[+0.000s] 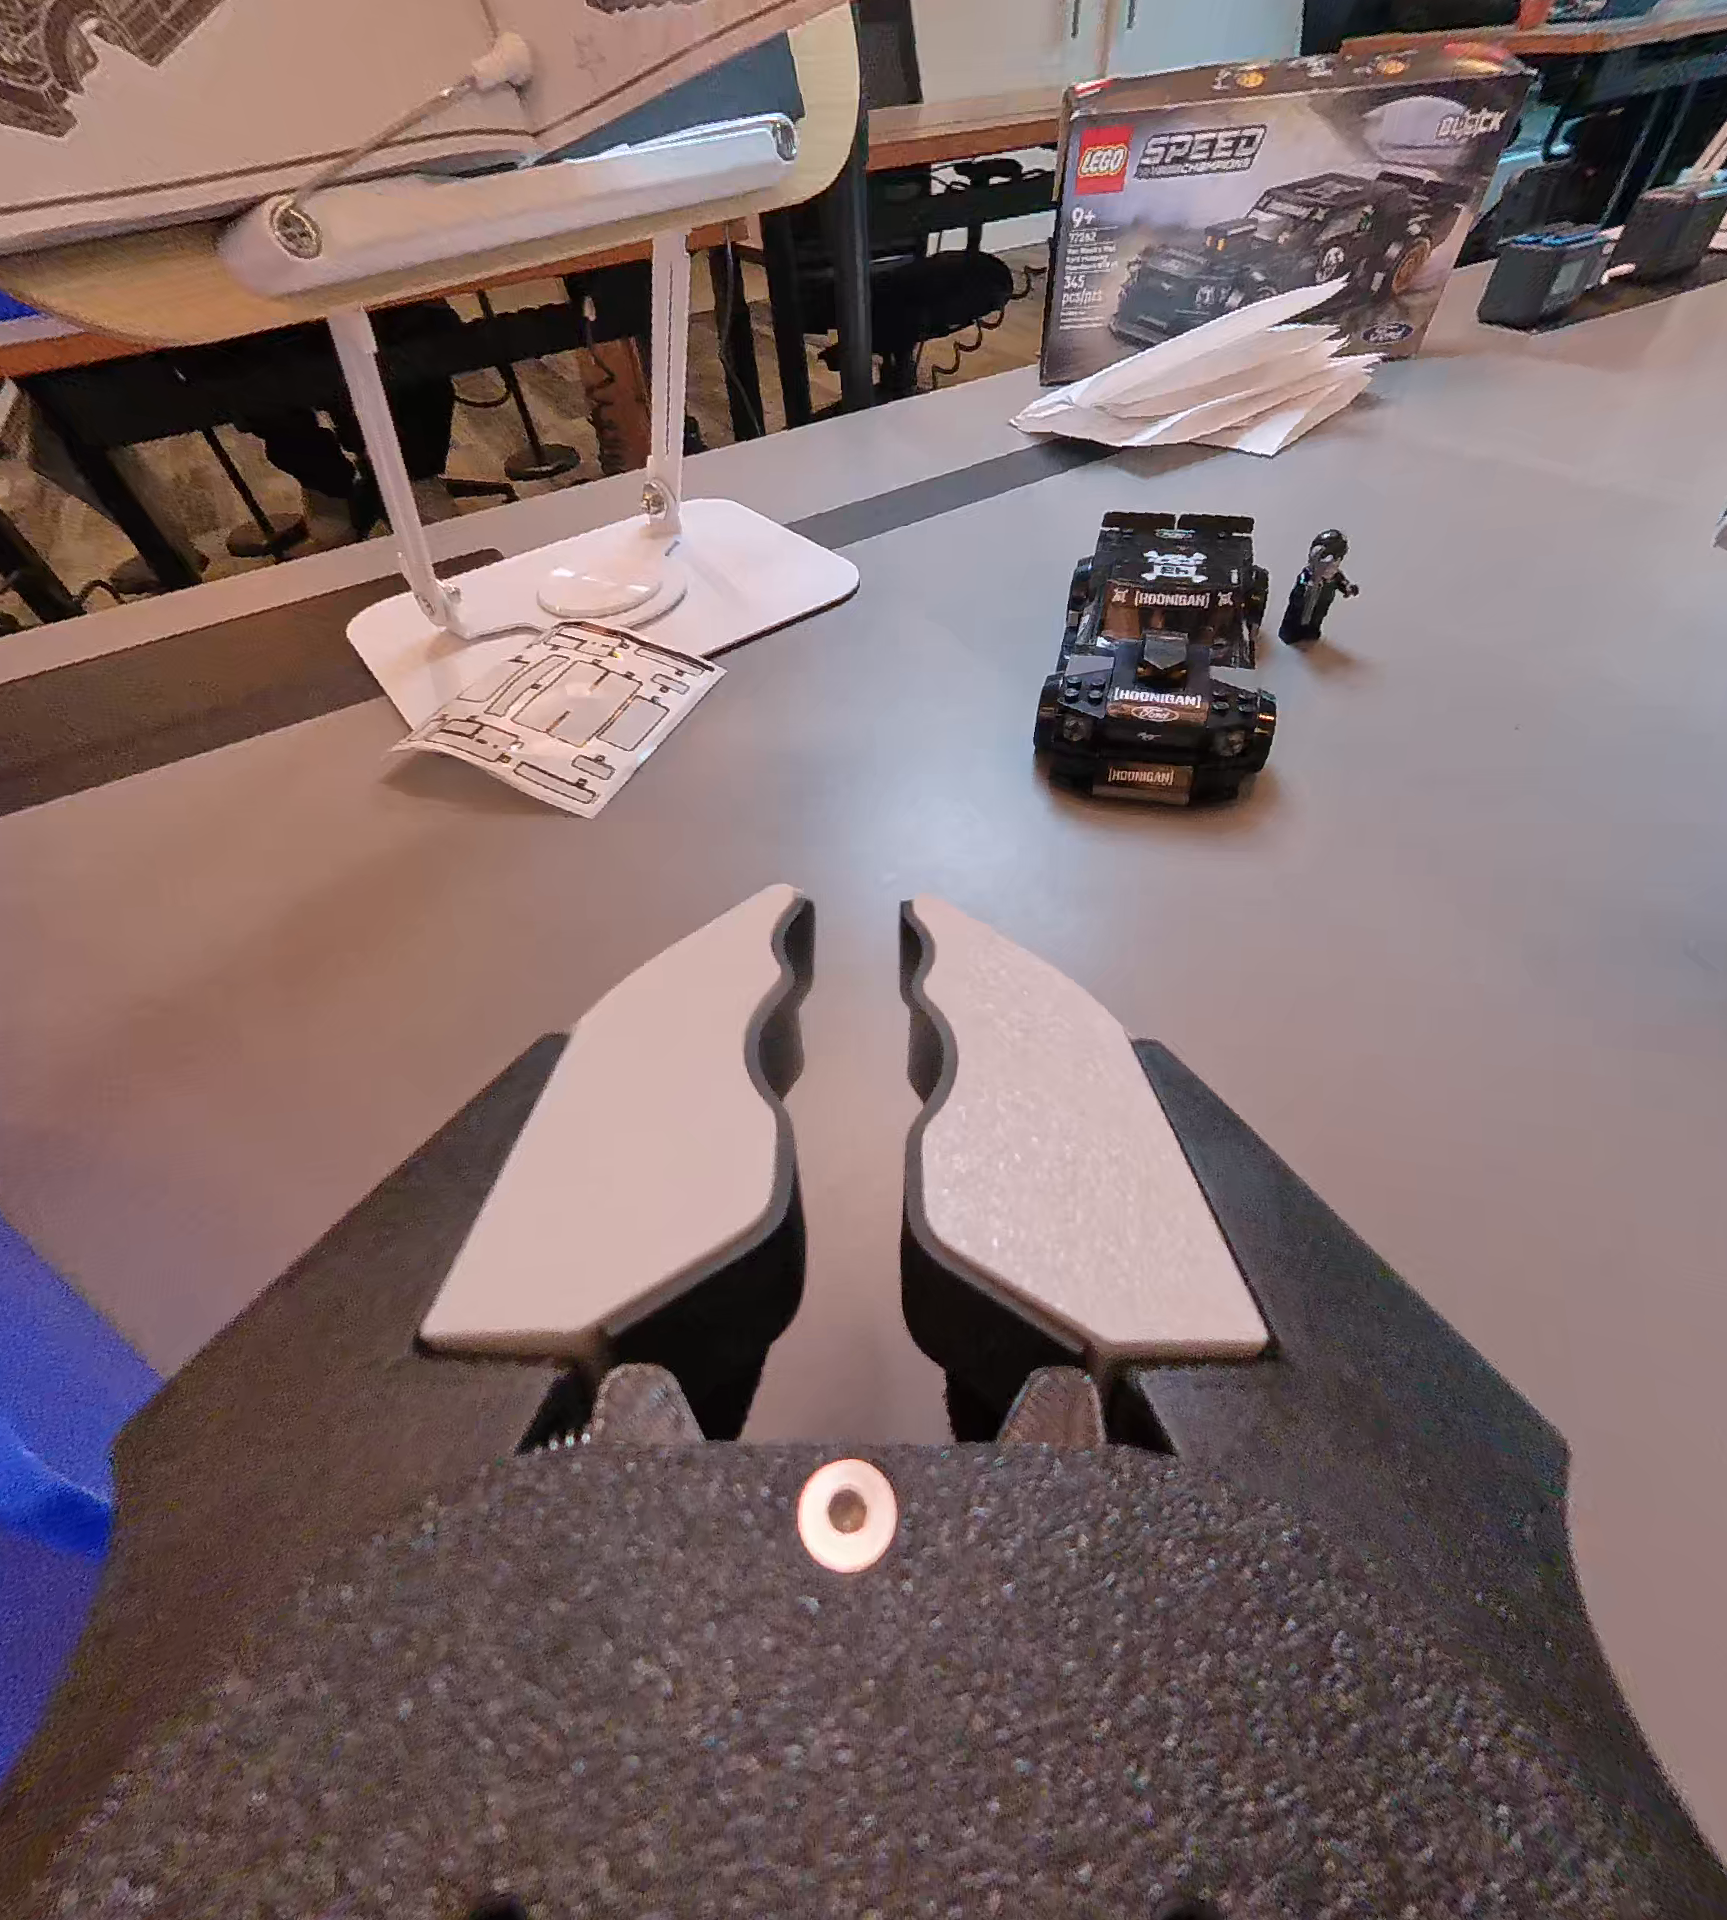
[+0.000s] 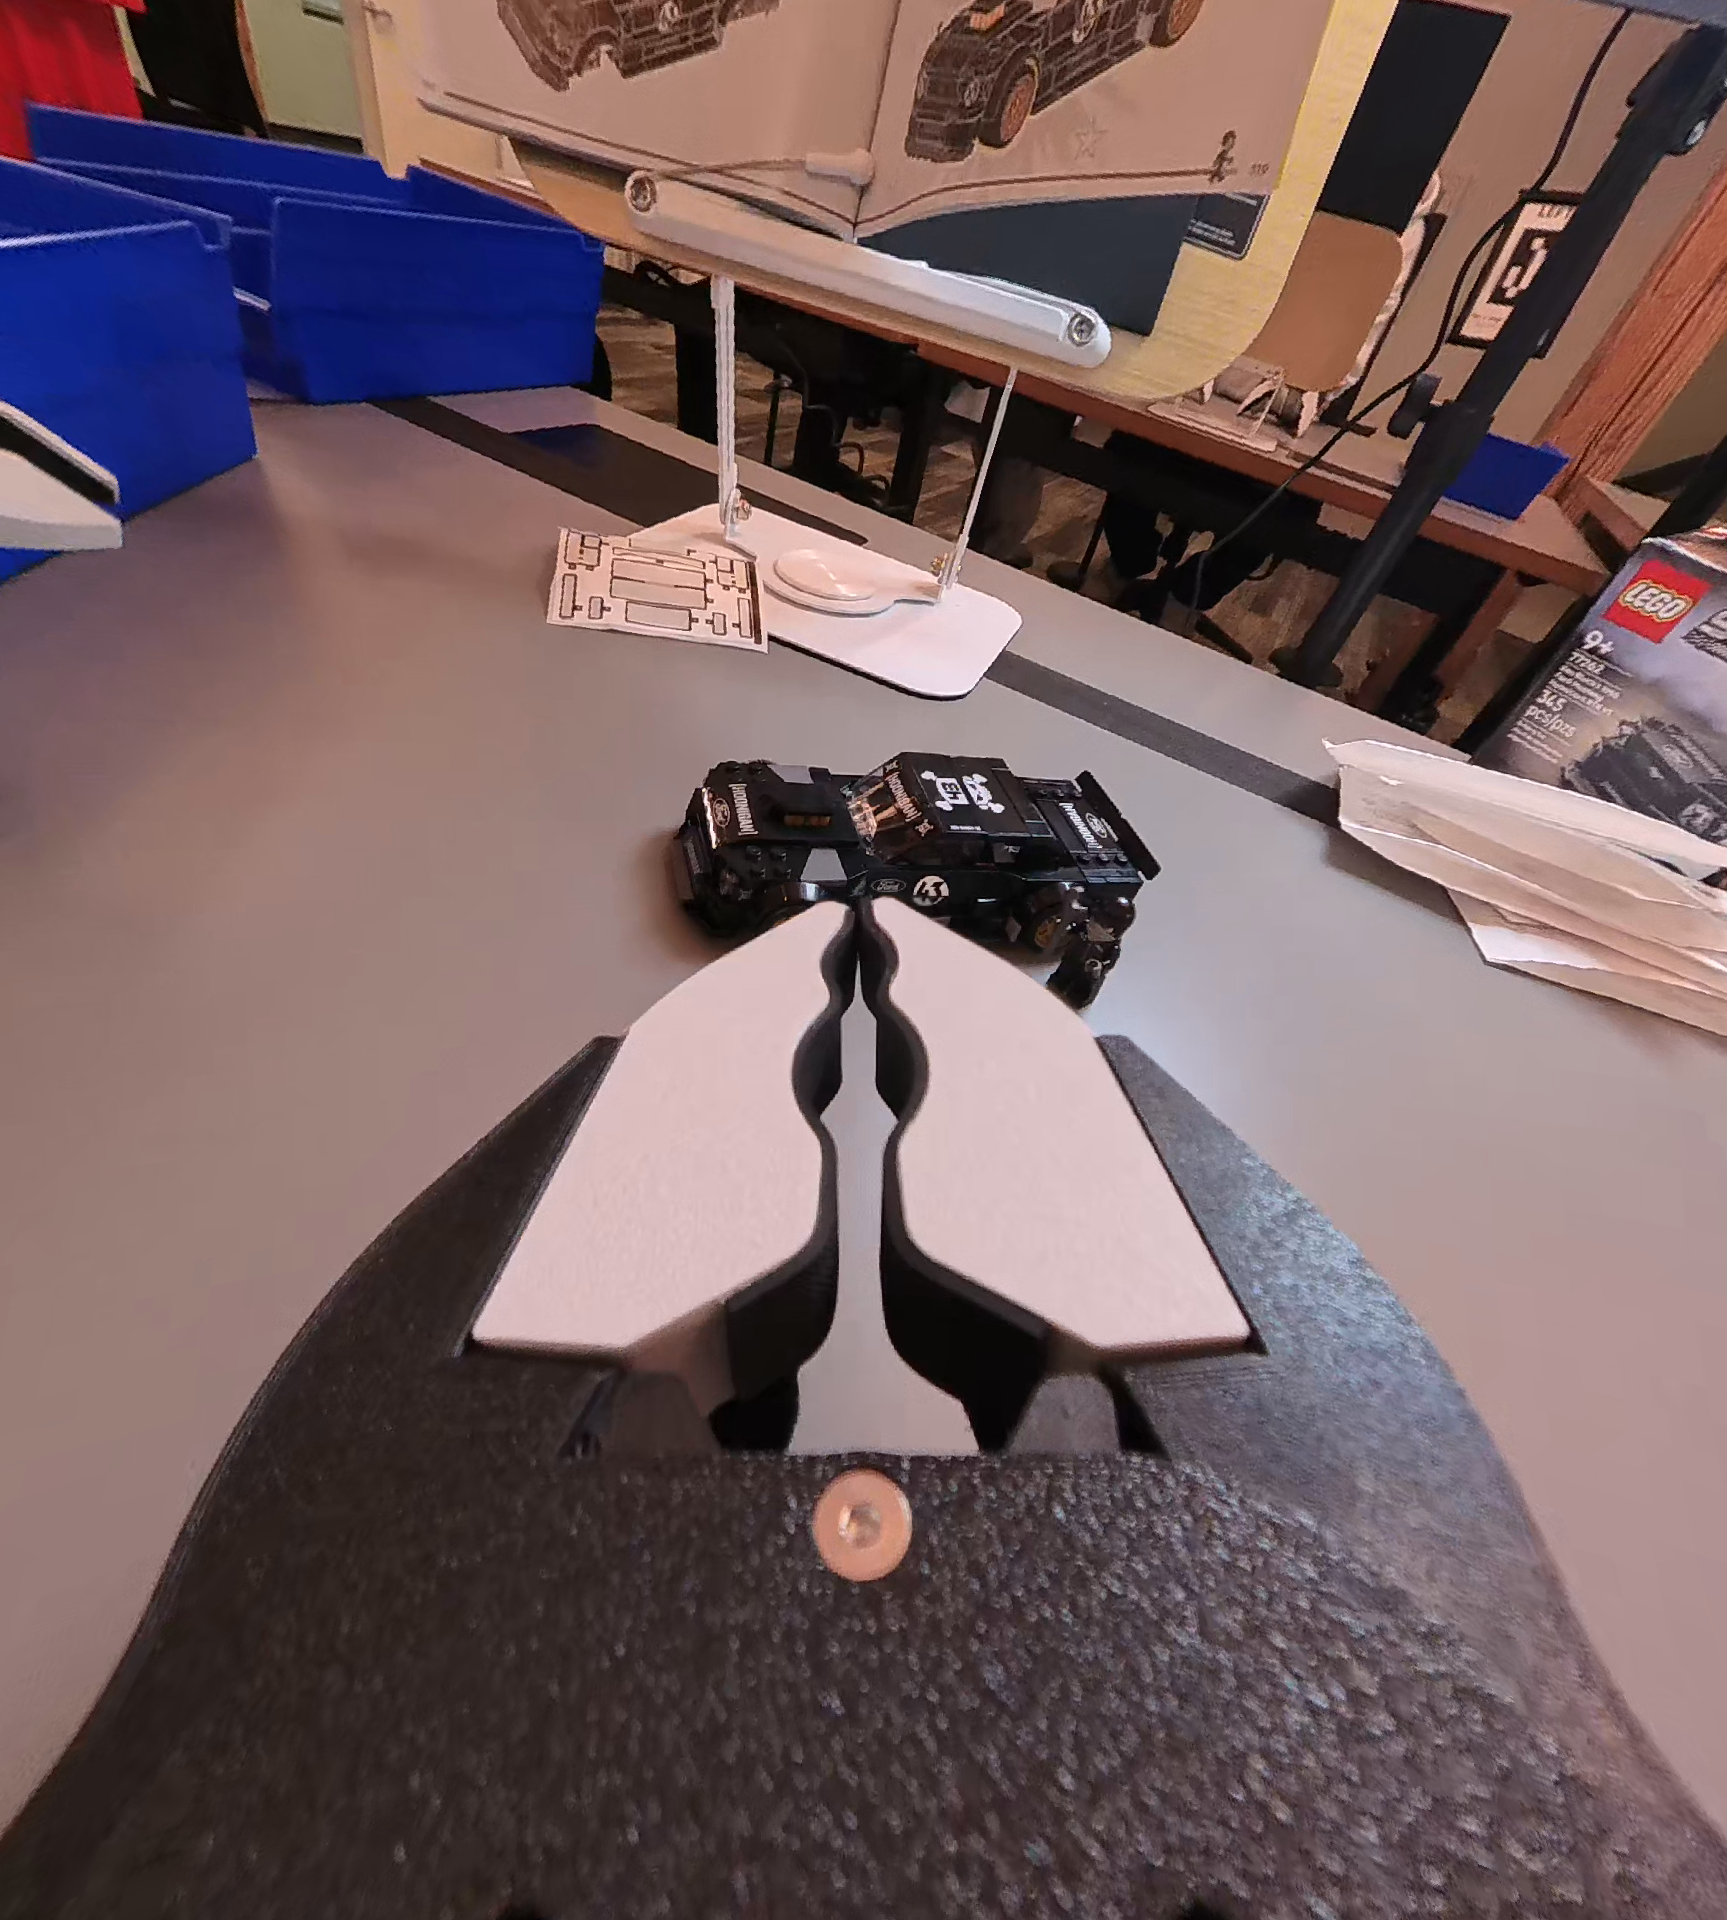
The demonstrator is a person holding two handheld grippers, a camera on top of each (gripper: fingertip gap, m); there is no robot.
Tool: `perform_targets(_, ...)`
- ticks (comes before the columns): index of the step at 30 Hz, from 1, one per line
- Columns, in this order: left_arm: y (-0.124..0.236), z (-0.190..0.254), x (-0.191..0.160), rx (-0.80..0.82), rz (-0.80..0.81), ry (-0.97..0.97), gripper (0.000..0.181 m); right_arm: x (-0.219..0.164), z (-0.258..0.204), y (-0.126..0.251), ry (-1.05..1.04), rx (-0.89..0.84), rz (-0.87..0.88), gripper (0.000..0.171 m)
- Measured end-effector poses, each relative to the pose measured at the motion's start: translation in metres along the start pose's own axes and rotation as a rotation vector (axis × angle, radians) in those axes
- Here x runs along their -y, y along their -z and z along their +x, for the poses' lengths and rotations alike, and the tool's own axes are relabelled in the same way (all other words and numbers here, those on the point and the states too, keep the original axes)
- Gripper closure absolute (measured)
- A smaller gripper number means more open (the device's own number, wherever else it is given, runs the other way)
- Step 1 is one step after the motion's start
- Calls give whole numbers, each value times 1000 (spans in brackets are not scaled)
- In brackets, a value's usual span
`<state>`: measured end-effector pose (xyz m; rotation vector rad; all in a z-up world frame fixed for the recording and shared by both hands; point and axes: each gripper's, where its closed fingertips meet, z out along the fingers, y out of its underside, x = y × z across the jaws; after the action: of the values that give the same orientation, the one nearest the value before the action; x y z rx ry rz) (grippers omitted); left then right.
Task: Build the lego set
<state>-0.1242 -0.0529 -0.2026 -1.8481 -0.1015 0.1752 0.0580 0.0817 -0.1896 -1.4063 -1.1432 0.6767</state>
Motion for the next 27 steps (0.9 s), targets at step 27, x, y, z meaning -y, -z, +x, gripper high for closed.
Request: perform_targets(27, 16, -12, 5, 33, 33, 72, 150, -7, 13, 0, -50, -58, -39, 167)
